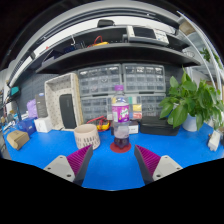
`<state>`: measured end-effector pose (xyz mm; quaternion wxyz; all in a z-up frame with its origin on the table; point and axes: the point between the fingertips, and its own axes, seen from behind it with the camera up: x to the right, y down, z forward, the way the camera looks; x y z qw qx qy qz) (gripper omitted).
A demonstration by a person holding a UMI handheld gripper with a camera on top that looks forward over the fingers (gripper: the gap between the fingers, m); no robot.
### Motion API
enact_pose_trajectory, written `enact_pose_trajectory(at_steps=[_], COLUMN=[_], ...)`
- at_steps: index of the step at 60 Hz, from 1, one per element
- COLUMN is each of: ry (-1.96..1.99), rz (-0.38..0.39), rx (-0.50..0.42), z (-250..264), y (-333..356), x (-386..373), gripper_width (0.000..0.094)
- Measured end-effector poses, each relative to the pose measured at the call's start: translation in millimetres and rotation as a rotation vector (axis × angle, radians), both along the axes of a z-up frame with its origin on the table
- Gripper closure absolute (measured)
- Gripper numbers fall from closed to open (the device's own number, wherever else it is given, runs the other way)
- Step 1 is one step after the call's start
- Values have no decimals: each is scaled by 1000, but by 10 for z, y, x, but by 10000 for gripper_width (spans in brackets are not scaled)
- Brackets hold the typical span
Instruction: Pour water
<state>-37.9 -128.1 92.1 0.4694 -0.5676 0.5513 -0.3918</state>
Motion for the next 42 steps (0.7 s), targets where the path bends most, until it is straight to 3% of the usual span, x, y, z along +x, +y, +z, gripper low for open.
enact_pose_trajectory(at_steps=[42], ry=[-58], rz=[-37], rx=[-46], z=[472], y=[180], x=[-561], gripper_width=[79])
